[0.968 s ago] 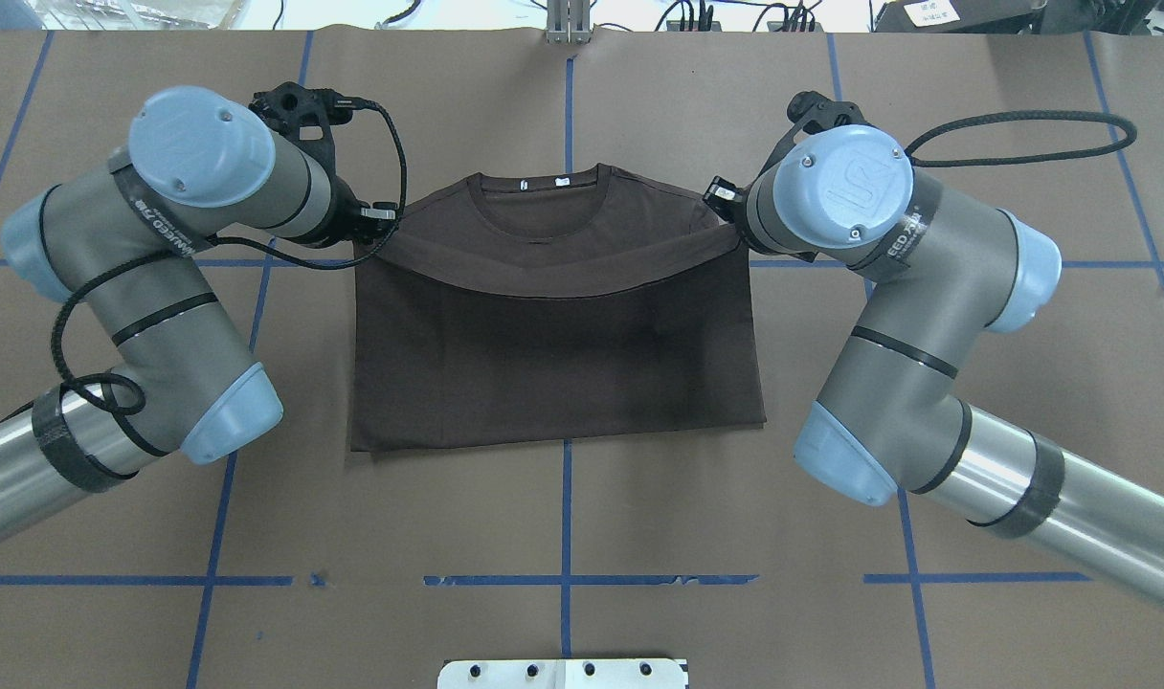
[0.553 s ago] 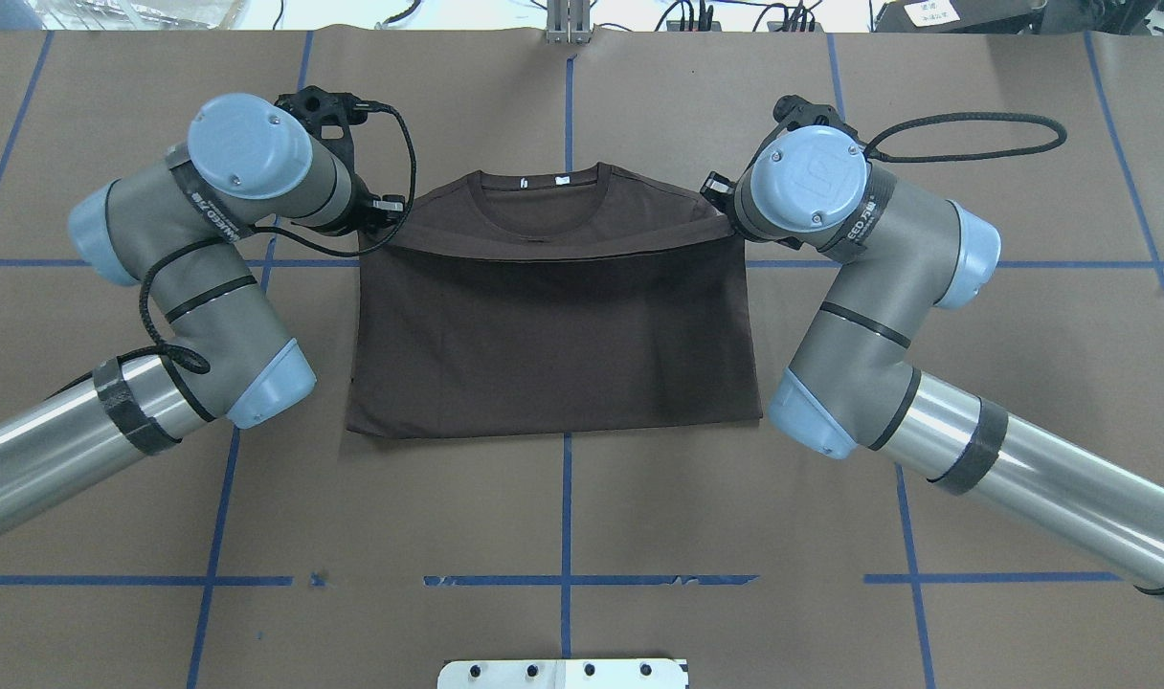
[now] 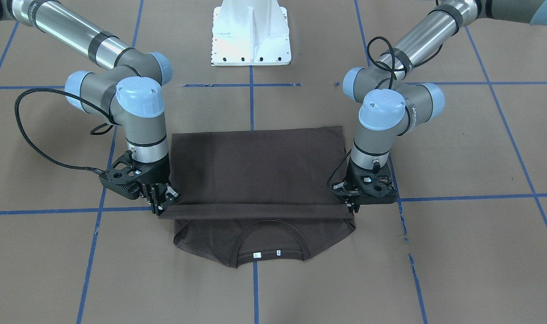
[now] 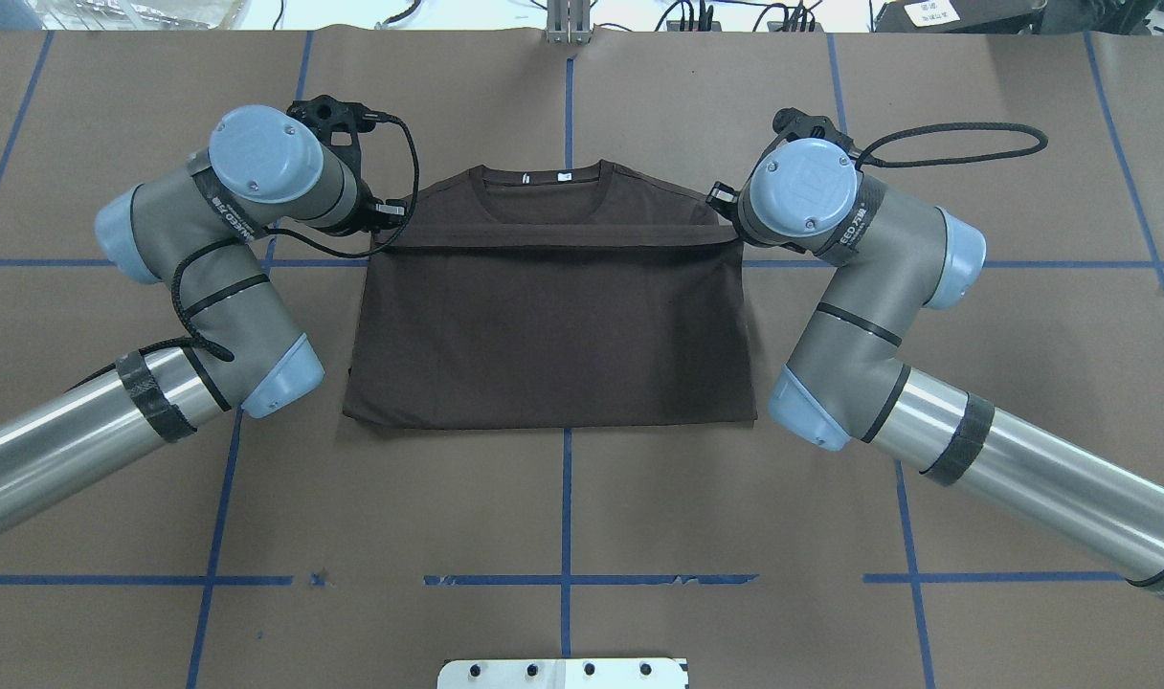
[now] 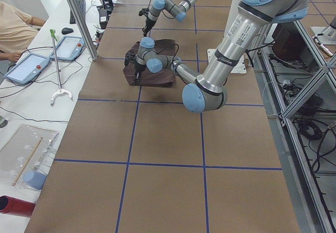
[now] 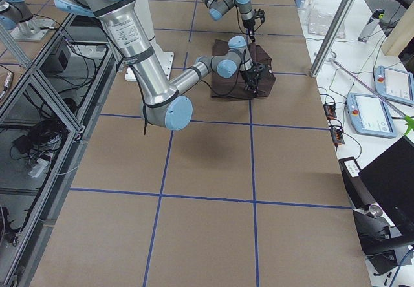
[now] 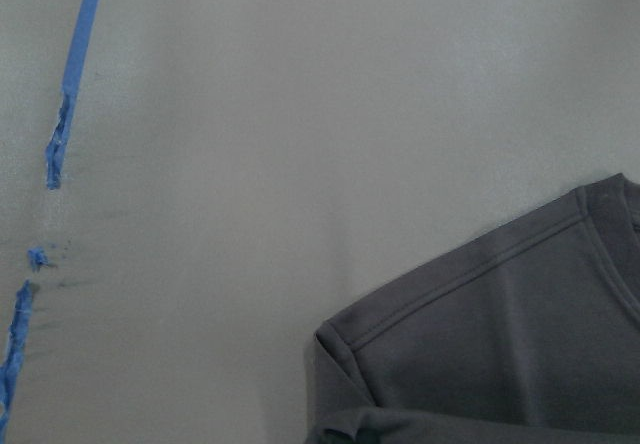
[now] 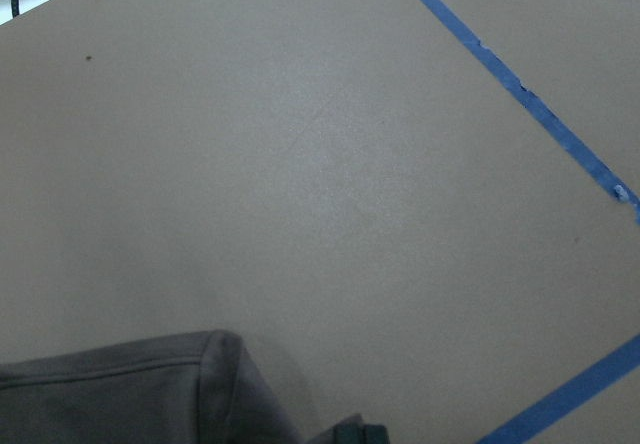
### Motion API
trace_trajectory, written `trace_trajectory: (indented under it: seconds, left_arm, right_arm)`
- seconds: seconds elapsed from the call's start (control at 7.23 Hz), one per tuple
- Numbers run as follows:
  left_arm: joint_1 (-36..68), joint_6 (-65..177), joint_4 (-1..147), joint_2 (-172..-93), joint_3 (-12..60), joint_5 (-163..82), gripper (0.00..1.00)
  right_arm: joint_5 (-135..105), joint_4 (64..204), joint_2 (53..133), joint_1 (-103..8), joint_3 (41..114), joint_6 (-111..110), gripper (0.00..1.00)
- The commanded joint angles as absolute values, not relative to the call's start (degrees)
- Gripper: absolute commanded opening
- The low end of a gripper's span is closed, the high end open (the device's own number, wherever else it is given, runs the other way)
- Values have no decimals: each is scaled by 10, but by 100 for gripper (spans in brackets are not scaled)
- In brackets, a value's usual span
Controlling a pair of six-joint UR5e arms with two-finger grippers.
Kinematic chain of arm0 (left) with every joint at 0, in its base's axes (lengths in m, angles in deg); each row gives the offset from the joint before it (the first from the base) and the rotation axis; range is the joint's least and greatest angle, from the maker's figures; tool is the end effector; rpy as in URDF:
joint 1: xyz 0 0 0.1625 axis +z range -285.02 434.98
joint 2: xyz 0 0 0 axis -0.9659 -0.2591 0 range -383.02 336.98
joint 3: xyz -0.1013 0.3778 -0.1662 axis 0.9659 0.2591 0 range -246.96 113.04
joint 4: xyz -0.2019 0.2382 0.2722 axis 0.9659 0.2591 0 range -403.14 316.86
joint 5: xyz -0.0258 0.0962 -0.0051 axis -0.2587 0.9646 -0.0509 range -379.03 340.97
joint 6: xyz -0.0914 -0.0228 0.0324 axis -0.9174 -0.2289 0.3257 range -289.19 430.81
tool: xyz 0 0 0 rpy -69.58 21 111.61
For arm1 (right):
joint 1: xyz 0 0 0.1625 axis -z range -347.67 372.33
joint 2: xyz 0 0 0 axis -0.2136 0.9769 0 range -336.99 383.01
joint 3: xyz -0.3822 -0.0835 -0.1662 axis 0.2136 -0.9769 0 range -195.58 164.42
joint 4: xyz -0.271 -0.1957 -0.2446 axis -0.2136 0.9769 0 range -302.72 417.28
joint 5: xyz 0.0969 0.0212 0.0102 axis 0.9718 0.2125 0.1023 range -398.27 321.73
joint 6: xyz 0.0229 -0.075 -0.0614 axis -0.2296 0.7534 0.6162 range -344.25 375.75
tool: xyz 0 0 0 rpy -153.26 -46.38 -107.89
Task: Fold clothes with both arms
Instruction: 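Lay the hem down near the collar and open both grippers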
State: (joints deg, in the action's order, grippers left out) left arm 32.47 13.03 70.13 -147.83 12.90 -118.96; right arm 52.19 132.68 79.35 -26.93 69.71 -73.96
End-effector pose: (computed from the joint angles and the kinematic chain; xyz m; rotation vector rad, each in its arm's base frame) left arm 0.4661 -0.5847 0.3394 0.3771 0.7623 -0.0962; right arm -0.4735 -0.5580 0.3299 0.2546 -0.7311 0.6435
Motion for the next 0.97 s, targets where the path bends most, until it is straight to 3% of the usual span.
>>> trace_trajectory:
  seconds: [0.0, 0.41, 0.55, 0.69, 0.83]
  left_arm:
    - [326, 192, 710, -1427, 205, -1197, 100]
    - [395, 129, 710, -1288, 392, -1217, 100]
    - [427, 91, 711, -1261, 413, -1215, 100]
    - [460, 43, 719, -1258, 411, -1184, 89]
    - [486, 5, 719, -1258, 407, -1171, 69]
  right_arm:
    - [585, 1324, 797, -297, 714, -652, 100]
    - [622, 1324, 817, -313, 756, -614, 100]
    - [622, 1324, 817, -313, 756, -614, 100]
    - [623, 1324, 818, -313, 756, -614, 100]
    - [622, 1324, 818, -313, 756, -614, 100]
